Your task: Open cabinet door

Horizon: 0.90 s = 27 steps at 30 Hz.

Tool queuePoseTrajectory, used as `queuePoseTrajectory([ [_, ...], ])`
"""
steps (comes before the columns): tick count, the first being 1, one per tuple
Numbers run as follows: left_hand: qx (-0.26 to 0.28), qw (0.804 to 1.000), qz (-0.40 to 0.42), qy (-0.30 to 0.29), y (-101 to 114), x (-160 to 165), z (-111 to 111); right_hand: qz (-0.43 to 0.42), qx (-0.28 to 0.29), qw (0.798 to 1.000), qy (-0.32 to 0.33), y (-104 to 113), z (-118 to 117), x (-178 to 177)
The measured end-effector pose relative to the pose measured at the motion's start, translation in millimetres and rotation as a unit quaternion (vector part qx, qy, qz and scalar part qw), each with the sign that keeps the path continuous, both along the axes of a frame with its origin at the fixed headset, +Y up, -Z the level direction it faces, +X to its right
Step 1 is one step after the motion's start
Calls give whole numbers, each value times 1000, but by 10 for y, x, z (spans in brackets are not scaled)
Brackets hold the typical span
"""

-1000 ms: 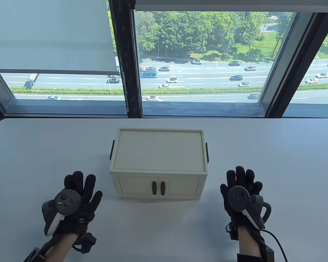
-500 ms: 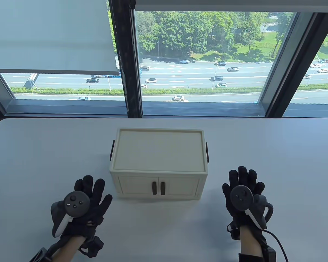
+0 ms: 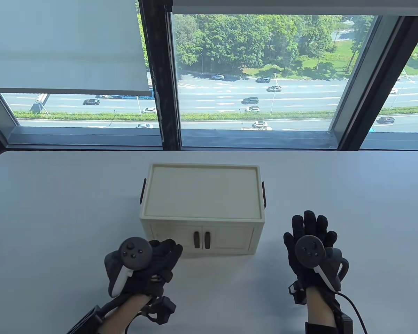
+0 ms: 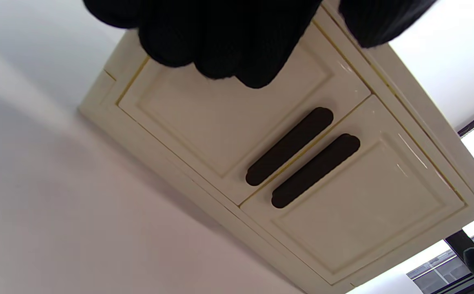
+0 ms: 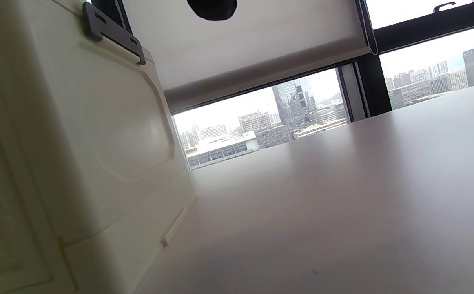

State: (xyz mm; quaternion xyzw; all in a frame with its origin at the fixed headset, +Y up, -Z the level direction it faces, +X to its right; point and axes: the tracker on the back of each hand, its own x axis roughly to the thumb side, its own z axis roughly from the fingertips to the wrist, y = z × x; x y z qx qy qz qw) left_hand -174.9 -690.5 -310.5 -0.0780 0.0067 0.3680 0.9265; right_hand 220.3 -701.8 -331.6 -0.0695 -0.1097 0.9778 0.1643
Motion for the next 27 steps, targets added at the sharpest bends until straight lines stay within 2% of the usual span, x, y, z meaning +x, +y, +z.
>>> queuePoseTrajectory([
  [4, -6, 1000, -18, 23, -18, 225, -115, -11, 5, 1000, -1, 17, 16, 25],
  [9, -24, 997, -29, 60, -51, 355, -231, -23, 8, 1000, -3, 25, 19, 52],
  [18, -86, 991, 13, 101, -129, 379, -327, -36, 6, 999, -1, 22, 19, 52],
  [27, -139, 983, 46, 110, -136, 371, -380, -41, 4, 999, 0, 16, 15, 47],
])
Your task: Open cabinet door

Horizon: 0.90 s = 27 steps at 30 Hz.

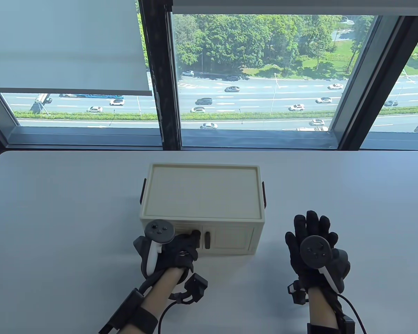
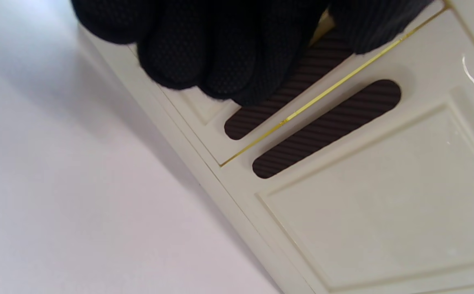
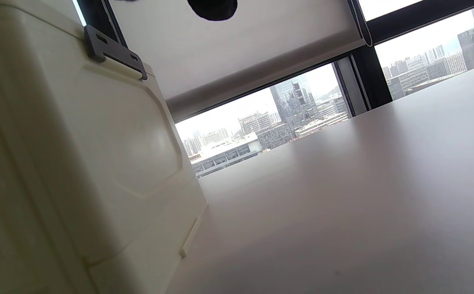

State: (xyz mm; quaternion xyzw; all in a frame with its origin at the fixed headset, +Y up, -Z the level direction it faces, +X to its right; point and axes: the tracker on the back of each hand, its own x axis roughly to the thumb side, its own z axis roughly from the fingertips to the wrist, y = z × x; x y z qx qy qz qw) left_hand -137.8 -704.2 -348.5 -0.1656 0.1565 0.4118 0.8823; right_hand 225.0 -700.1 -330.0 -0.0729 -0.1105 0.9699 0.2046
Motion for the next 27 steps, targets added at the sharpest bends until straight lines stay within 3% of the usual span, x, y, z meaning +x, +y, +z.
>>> queuePoseTrajectory([
  [5, -25, 999, 43, 5, -41, -67, -24, 2, -4, 1000, 1, -6, -7, -5],
  [11, -16, 999, 37, -12, -58, -87, 35, 8, -10, 1000, 4, -16, -13, -26],
  [18, 6, 994, 7, -108, -4, -278, 258, 9, -10, 1000, 0, -6, -11, -12],
  [27, -8, 979, -11, -203, 111, -920, 544, 8, -4, 1000, -13, 21, 29, 11],
])
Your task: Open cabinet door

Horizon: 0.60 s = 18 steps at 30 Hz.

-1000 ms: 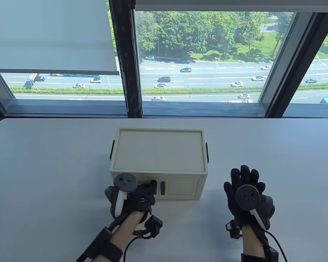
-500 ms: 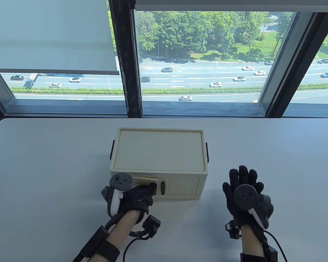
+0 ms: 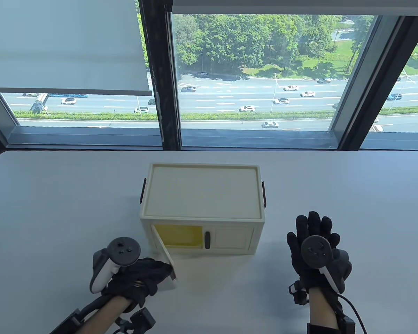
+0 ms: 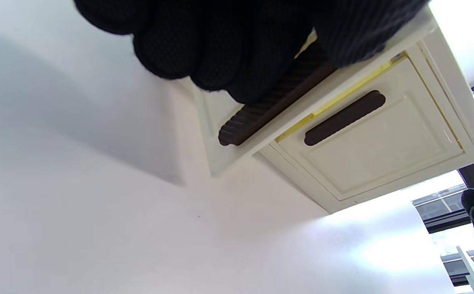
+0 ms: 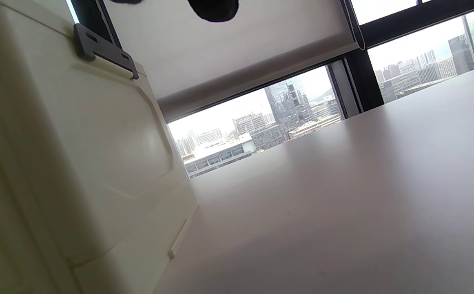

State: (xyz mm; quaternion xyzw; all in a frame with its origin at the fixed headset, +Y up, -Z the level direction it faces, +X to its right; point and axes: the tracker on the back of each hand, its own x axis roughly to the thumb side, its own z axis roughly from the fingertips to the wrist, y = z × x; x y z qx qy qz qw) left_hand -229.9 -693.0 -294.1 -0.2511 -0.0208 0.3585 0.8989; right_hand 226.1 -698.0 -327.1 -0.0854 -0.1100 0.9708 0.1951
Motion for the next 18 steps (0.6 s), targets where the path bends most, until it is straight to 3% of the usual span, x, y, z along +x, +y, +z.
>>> queuePoseTrajectory([
  [8, -12, 1000, -10, -6, 95, -533, -25, 17, -14, 1000, -8, -31, -6, -11],
  [18, 30, 999, 26, 16, 92, -728, -16, 26, -12, 1000, -6, -16, -7, -43],
])
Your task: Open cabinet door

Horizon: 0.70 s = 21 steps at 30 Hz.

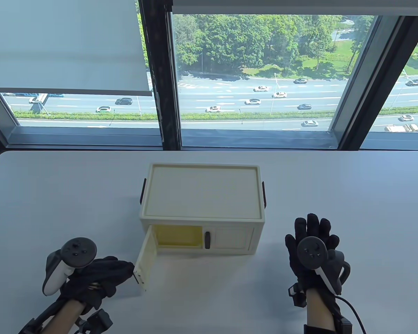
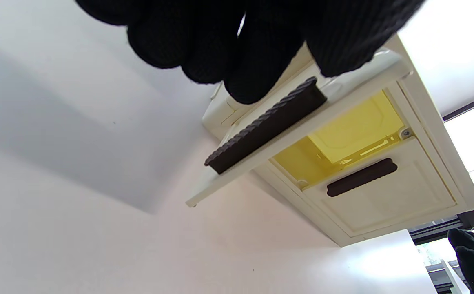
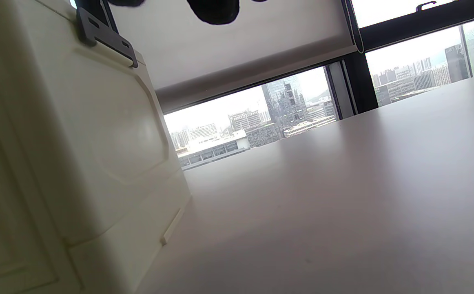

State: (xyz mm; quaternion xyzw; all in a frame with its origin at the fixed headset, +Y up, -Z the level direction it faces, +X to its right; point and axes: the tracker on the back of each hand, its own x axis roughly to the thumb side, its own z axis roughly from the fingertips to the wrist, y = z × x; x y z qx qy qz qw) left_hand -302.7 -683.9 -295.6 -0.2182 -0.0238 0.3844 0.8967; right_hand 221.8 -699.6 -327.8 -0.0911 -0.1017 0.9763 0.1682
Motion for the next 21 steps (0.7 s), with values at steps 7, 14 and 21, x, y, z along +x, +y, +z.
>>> queuePoseTrajectory([
  [7, 109, 988, -42, 104, 94, -249, -84, 11, 11, 1000, 7, 75, 91, -124],
  [14, 169, 967, -88, 167, -134, -450, -213, 47, 78, 996, -9, 299, 317, -334],
  [21, 130, 971, -90, 177, -280, -559, -245, 17, 93, 994, 48, 398, 446, -644],
])
